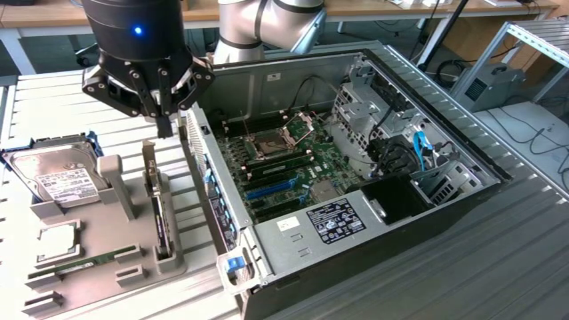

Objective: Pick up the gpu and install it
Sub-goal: 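Reach for the gpu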

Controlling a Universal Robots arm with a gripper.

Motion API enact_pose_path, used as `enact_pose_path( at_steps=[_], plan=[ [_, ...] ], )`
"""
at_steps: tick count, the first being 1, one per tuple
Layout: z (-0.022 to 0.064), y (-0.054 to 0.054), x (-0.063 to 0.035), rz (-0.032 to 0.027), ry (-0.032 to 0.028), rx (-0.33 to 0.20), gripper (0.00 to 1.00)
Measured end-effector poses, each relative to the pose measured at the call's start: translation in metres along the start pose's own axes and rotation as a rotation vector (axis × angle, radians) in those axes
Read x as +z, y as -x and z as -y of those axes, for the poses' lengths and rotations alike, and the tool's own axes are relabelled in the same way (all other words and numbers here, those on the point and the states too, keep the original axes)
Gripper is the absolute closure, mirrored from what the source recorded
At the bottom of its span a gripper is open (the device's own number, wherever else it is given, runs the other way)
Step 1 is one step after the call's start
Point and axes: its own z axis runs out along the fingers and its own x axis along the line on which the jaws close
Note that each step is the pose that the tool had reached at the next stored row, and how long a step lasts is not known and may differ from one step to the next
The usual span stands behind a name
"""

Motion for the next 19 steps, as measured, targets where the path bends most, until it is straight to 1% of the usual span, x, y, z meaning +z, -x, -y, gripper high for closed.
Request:
enact_pose_path(
  at_steps=[7,19],
  plan=[
    [0.0029,0.0,-0.0001,0.0,0.0,0.0,0.89],
    [0.0105,0.001,-0.0003,0.0,0.0,0.0,0.89]
  ],
)
